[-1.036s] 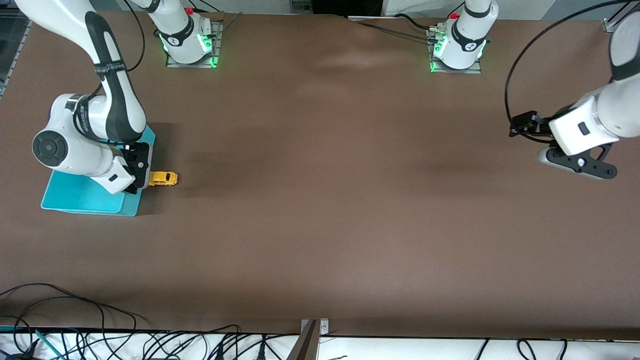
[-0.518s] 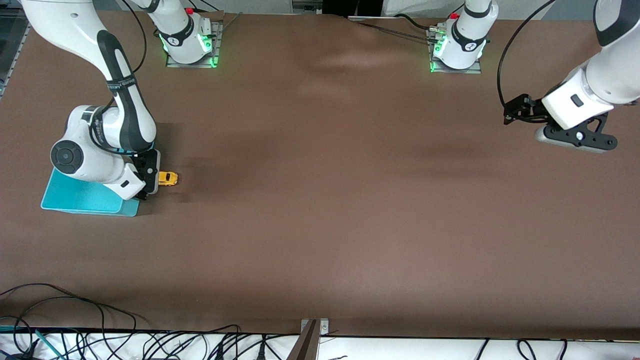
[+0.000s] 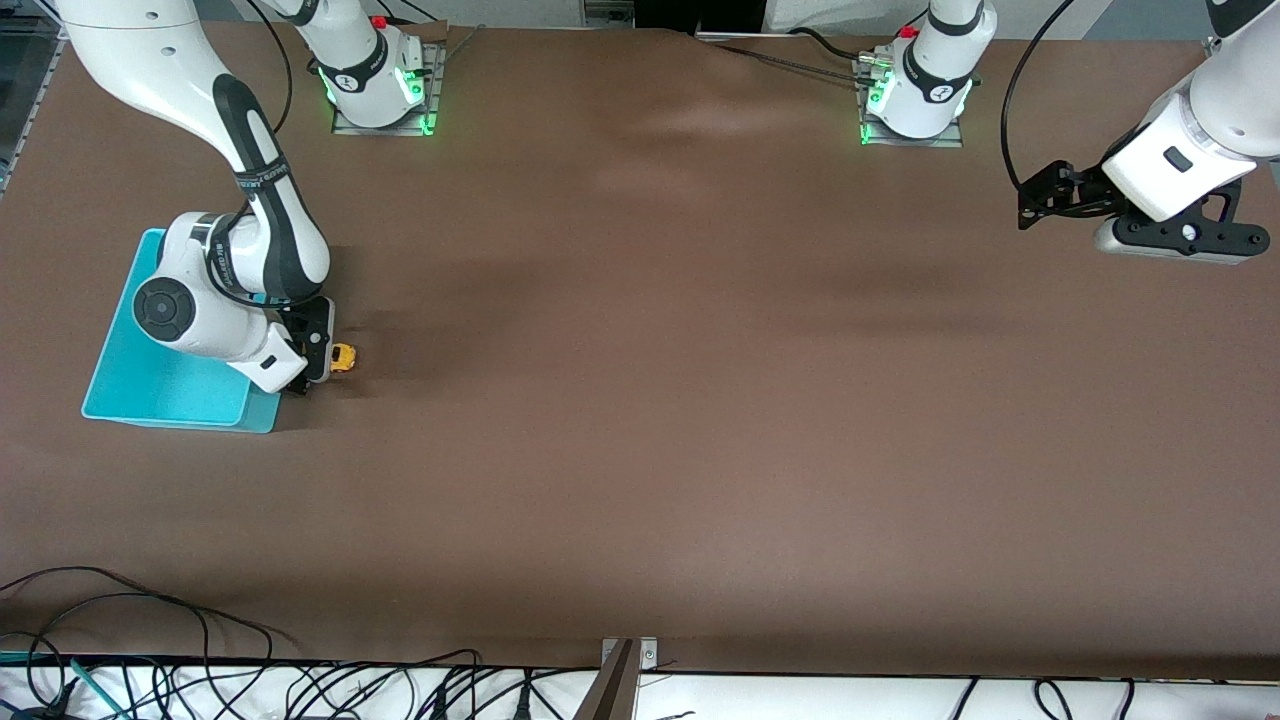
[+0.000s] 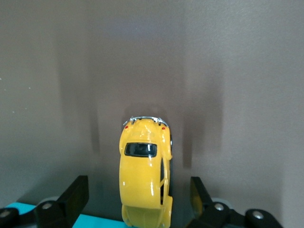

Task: Wind up and store yellow beetle car
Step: 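Lower the right gripper onto the yellow car and grasp it, then lift the car into the cyan bin and open the right gripper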

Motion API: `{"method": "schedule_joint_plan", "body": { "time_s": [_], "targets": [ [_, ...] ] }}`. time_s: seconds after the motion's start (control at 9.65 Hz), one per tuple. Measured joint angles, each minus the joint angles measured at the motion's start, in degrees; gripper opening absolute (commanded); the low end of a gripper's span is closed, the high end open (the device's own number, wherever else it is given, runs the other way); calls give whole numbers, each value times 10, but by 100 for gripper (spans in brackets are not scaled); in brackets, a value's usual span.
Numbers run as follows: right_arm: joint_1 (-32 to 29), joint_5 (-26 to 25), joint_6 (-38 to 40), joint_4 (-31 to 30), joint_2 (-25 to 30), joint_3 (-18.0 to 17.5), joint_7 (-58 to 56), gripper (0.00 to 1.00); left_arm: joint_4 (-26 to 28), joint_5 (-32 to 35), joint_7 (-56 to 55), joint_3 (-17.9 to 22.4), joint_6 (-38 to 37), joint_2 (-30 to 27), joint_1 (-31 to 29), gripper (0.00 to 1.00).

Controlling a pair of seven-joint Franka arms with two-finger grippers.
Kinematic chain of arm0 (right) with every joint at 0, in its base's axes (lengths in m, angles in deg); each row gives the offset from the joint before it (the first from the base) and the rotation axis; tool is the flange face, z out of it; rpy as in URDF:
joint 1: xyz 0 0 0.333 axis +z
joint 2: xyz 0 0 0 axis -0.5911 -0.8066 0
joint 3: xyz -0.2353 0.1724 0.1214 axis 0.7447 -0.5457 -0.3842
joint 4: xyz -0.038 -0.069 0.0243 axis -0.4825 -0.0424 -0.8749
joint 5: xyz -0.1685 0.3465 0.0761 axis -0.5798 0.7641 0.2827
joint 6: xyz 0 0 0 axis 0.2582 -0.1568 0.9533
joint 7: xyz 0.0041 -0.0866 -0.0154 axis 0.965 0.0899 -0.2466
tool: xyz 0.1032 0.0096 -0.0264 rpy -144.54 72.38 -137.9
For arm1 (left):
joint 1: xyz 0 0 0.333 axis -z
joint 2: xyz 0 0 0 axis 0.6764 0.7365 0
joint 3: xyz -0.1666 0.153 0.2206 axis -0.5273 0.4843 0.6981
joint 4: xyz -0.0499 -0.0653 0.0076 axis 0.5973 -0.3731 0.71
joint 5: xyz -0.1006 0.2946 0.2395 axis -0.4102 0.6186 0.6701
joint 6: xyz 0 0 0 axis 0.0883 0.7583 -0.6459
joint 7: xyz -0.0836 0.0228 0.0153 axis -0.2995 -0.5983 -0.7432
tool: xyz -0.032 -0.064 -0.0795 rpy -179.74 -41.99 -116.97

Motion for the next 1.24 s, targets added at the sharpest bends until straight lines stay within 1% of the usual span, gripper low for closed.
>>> {"method": "schedule_joint_plan", "body": {
  "time_s": [0.1,0.21,0.52,0.73,0.83,0.93,1.14,1.24],
  "targets": [
    [0,0,-6,-3,0,0,-3,19,0,0,-4,0,0,0,9,100],
    [0,0,-13,-4,0,0,-11,0,0,0,-8,0,0,-1,15,100],
    [0,0,-18,-5,3,0,-21,0,-3,0,-9,1,0,-1,23,100],
    [0,1,-11,0,23,-3,-13,0,-4,-1,-11,5,0,-1,22,100],
    [1,1,14,9,45,-3,6,0,-4,-3,-11,9,0,-1,22,100],
    [1,1,59,28,66,-5,26,0,-4,-6,-11,10,0,-1,21,100],
    [2,2,178,92,94,-4,45,0,-7,-12,-13,10,0,-1,19,100],
    [2,2,225,120,102,3,47,0,-8,-15,-13,11,0,-1,16,100]
  ]
}}
